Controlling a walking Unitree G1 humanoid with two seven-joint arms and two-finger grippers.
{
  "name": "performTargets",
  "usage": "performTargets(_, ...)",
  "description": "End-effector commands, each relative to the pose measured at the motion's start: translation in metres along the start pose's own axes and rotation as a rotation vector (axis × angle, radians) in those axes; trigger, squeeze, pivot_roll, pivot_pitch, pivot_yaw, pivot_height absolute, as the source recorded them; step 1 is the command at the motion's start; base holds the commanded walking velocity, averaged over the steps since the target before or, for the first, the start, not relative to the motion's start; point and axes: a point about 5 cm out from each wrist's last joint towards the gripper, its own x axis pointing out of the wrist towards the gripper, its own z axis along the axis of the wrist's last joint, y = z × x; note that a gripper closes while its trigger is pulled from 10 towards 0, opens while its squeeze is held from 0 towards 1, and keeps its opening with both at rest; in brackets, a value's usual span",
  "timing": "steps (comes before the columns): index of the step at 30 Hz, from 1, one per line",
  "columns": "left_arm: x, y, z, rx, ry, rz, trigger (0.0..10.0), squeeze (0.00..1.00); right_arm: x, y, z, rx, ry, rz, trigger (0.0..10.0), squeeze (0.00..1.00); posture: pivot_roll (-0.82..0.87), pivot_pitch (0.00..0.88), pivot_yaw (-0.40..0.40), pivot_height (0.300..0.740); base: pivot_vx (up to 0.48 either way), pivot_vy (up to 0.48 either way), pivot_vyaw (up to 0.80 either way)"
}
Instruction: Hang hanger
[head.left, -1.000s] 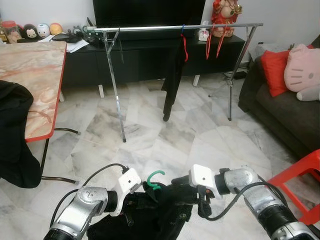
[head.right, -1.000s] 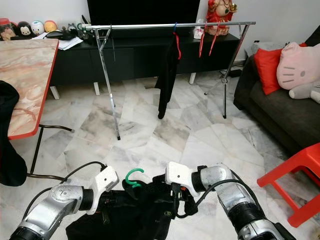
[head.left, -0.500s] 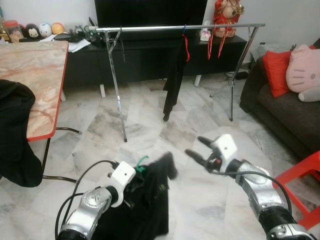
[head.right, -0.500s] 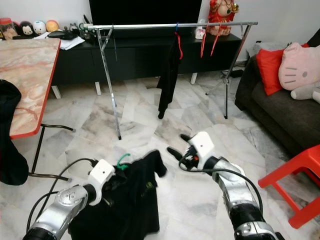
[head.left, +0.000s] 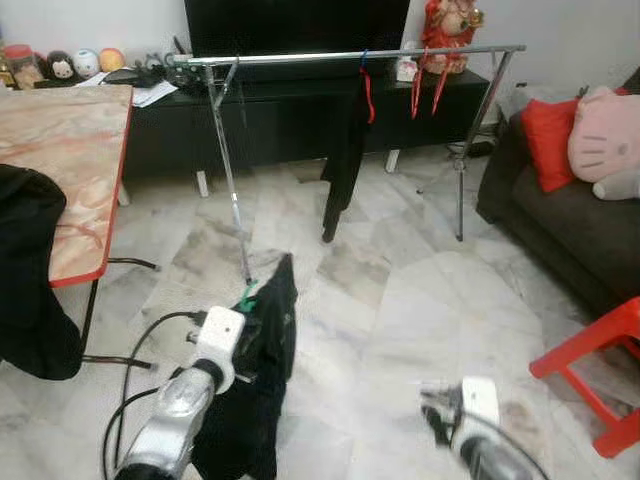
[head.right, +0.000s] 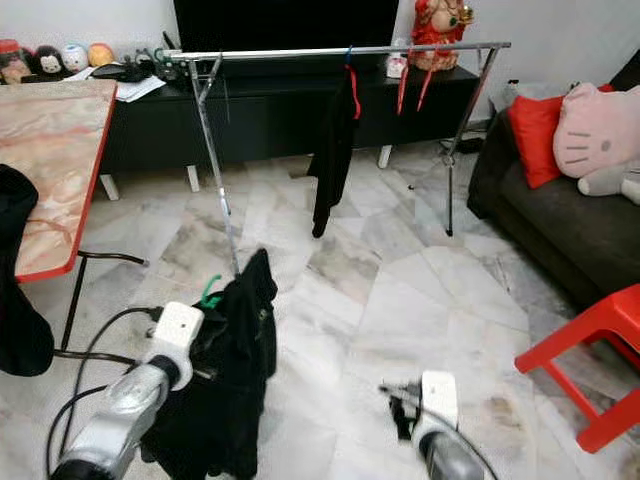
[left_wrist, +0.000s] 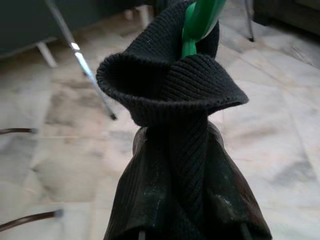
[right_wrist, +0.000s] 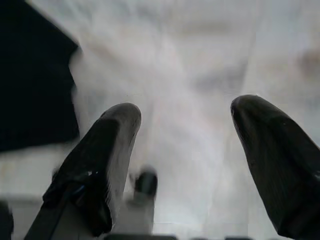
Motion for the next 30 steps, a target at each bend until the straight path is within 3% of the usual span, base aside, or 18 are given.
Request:
performTargets(1,-0.003,0.006,0.014,0.007,-0.081,0.016,10.0,0.0,0.0,-0.003,-0.001,0.008,0.009,-0.022,10.0,0.0,0.0,0.0,-0.074,0.74,0.0,0.0,0.0)
performTargets(2,-0.009,0.011,0.015,0.023,-0.098,0.03,10.0,0.0,-0.002,-0.004,-0.007,-0.035,0.023,-0.022,10.0,0.0,0.01,0.0,-0.072,0.74,0.0,0.0,0.0)
performTargets(5,-0.025,0.022,0.016,0.014,-0.123,0.064,10.0,0.0,-0.004,-0.011,-0.011,0.008,0.023,-0.08,10.0,0.0,0.0,0.0,-0.063,0.74,0.0,0.0,0.0)
performTargets(9,-0.032,0.021,0.015,0.018,-0.135,0.075,10.0,0.0,-0.007,-0.016,-0.017,-0.004,0.04,-0.108,10.0,0.0,0.03,0.0,-0.073,0.74,0.0,0.0,0.0)
performTargets(17,-0.02,0.015,0.029,0.017,-0.15,0.075,10.0,0.0,-0.005,-0.014,-0.014,0.012,0.035,-0.102,10.0,0.0,0.03,0.0,-0.069,0.74,0.398,0.0,0.0)
performTargets(30,-0.007,0.004,0.027,-0.045,-0.113,0.063,10.0,0.0,-0.01,-0.019,-0.031,0.041,0.08,-0.122,10.0,0.0,-0.04,0.0,-0.045,0.74,0.48,0.0,0.0)
